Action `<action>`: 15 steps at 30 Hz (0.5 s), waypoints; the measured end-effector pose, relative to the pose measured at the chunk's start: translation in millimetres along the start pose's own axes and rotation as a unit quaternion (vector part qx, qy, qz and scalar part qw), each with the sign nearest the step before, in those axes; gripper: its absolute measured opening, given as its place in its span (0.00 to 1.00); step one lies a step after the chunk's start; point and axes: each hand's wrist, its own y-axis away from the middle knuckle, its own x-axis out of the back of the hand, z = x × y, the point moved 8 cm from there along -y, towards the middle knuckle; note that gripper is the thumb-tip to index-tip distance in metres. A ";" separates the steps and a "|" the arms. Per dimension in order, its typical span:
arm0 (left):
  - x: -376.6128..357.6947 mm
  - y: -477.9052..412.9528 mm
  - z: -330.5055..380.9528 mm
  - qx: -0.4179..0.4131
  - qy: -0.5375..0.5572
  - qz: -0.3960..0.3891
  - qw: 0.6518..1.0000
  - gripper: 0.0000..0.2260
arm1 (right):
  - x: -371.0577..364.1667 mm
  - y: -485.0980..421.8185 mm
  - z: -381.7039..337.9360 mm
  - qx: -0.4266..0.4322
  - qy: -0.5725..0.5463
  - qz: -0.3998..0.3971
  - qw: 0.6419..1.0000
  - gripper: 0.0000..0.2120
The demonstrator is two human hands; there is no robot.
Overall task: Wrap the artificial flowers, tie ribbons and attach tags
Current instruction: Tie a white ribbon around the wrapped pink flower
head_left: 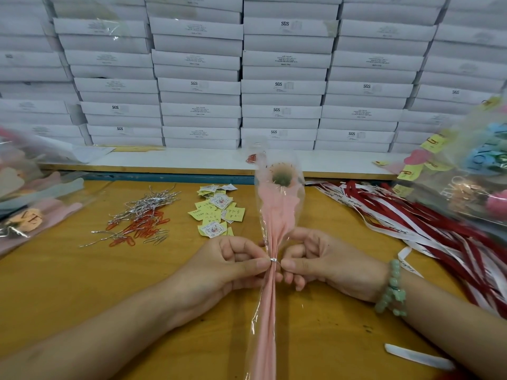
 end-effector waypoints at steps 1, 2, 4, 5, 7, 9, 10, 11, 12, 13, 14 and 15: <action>-0.5 -0.3 -0.3 0.002 0.005 -0.004 1.000 0.10 | 0.1 -0.1 -0.4 0.006 -0.001 0.000 1.000 0.16; -0.6 -0.5 -0.7 0.004 0.009 -0.007 1.000 0.11 | 0.4 -0.1 -1.2 0.015 -0.003 0.002 1.000 0.15; -0.4 -0.9 -1.4 0.008 0.018 -0.009 1.000 0.10 | 1.7 -0.2 -2.0 0.030 -0.012 0.007 0.999 0.12; 0.1 -1.0 -1.8 0.010 0.022 -0.007 1.000 0.08 | 2.3 -0.3 -2.1 0.034 -0.017 0.009 0.999 0.11; 0.8 -1.1 -2.5 0.012 0.026 -0.004 1.000 0.07 | 3.7 -0.5 -1.6 0.036 -0.021 0.014 0.999 0.09; 0.0 -0.9 -2.5 0.010 0.024 -0.008 1.000 0.07 | 4.6 -0.3 -1.4 0.034 -0.018 0.020 0.999 0.09; 0.2 -0.7 -2.5 0.007 0.022 -0.008 1.000 0.06 | 4.7 -0.2 -1.3 0.032 -0.018 0.023 0.999 0.09; 1.2 -0.6 -2.6 0.003 0.020 -0.003 1.000 0.06 | 4.7 -0.1 -1.5 0.030 -0.018 0.025 0.999 0.10; 2.9 -0.5 -2.7 -0.003 0.017 0.008 1.000 0.06 | 4.6 0.2 -1.8 0.029 -0.019 0.027 0.999 0.11; 5.1 -0.3 -2.9 -0.010 0.010 0.022 1.000 0.06 | 4.7 0.4 -2.2 0.027 -0.020 0.030 0.999 0.11; 6.7 -0.2 -2.7 -0.019 -0.001 0.037 0.999 0.05 | 5.0 0.5 -2.5 0.024 -0.019 0.033 0.999 0.11; 7.9 0.3 -2.0 -0.031 -0.019 0.054 0.998 0.06 | 4.9 0.7 -2.8 0.022 -0.019 0.035 0.999 0.11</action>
